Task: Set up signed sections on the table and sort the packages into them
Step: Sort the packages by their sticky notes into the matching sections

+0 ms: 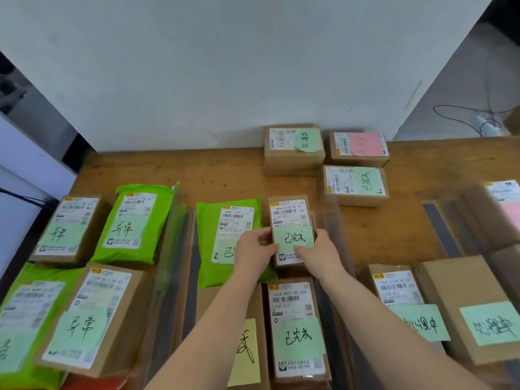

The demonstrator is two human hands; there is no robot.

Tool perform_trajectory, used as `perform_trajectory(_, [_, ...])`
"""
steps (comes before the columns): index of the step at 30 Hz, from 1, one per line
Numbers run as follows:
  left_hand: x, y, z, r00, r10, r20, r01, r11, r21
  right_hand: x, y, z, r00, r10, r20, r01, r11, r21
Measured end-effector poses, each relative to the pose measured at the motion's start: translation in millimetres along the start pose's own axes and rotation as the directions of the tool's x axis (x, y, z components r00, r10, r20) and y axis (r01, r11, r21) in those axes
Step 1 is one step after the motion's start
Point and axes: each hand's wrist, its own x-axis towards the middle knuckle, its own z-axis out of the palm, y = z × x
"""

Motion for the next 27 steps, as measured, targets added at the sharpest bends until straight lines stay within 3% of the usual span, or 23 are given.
perform_trajectory(8, [2.6, 1.2, 3.5, 0.999, -0.004, 0.032, 0.0, 0.991, 0.131, 0.4, -0.9, 2.3, 0.999, -0.027, 0.036, 0.03, 0.996, -0.084])
perform_trajectory(12, [0.8, 17.9, 3.3, 0.999, 0.041, 0.001, -0.041, 0.98, 0.196, -16.8, -16.5, -13.0, 0.974, -0.226, 0.001, 0.225, 0.971, -0.081])
perform_trajectory(17, [-16.2, 60.6, 3.0, 0.977, 0.211, 0.022, -0.206, 0.916, 0.345, -45.4, -34.6, -64.3, 0.91, -0.414, 0.003, 0.406, 0.892, -0.2])
perform_trajectory(22, [-49.1, 118.2, 9.7, 0.927, 0.374, 0.038, -0.341, 0.794, 0.504, -69.8, -42.7, -134.2, 0.854, -0.52, -0.036, 0.476, 0.806, -0.353])
perform_trajectory(27, [-102.2, 161.5, 34.8, 0.864, 0.503, 0.026, -0.368, 0.595, 0.714, -94.0, -28.8, -198.0, 0.807, -0.59, -0.012, 0.431, 0.604, -0.671])
